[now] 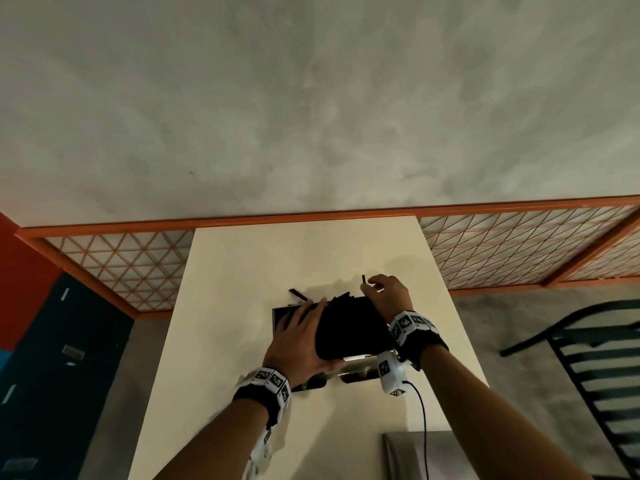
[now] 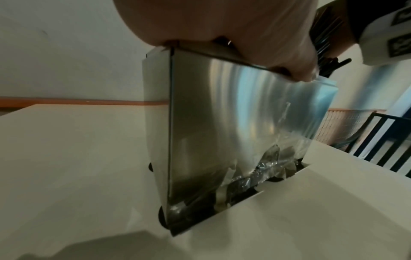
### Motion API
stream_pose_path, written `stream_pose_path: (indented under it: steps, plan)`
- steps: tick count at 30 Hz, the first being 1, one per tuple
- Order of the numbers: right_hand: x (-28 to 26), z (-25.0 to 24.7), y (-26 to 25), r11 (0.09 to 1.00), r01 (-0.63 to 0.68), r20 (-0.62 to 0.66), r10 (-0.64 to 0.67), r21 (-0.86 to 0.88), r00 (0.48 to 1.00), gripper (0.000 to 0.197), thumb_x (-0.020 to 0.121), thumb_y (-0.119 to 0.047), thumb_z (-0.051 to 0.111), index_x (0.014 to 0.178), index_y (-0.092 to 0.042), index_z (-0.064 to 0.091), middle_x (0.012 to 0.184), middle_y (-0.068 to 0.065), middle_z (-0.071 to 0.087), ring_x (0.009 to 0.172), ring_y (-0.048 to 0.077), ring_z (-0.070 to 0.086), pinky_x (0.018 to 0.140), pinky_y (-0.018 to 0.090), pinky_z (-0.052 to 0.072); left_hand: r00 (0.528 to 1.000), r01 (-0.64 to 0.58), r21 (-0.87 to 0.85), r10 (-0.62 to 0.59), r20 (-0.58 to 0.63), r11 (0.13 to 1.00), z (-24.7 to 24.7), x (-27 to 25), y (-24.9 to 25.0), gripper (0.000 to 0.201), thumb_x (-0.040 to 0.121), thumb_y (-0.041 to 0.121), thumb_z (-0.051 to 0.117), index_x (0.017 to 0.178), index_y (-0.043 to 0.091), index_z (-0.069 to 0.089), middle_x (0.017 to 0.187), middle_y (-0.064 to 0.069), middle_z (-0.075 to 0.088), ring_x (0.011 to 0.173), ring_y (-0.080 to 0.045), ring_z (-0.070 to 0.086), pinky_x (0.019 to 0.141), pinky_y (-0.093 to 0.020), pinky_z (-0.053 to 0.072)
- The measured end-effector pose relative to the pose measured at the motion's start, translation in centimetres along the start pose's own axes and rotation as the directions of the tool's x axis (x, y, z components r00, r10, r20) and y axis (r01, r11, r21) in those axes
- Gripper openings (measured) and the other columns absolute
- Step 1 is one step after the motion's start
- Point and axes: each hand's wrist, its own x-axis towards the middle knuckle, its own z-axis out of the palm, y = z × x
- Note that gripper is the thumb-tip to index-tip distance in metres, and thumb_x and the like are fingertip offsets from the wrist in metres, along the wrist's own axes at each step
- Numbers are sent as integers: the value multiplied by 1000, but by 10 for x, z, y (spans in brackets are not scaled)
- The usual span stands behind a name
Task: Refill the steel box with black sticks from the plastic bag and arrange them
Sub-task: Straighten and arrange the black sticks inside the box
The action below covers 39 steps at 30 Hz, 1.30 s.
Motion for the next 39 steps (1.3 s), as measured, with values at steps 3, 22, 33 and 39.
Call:
stream_pose_path:
  steps: [3,22,33,39]
  plan:
    - [4,6,-4,999,27,48,-25,-39,999,27,90,-31,66,106,-11,72,109,13,65,104,29,60,88,31,43,999,-25,44,24,42,999,0,1,-3,117,66,92,55,160,34,15,161,13,30,154,-11,11,119,-50,28]
    - [-49,-81,-60,856,386,-480,-194,342,856,17,92,-12,63,106,-14,72,80,3,70,65,17,66,55,26,57,994,-59,18,57,93,998,-3,-2,-2,90,73,87,55,150,47,34,157,14,24,155,-14,6,114,-51,37]
    - [-56,-7,-55,921,352,-174,-324,167,930,34,91,-13,59,123,-25,61,78,2,71,74,21,68,72,34,55,998,32,-155,-39,-42,987,-3,-3,4,118,58,71,81,151,20,30,154,3,38,144,-16,34,117,-41,36]
    - [-67,15,-44,901,432,35,-431,-38,902,22,96,-22,56,93,-8,73,94,6,71,90,25,61,84,32,46,999,-21,-57,18,-47,998,1,-2,1,106,64,81,67,148,23,40,151,6,42,149,-15,28,115,-46,37]
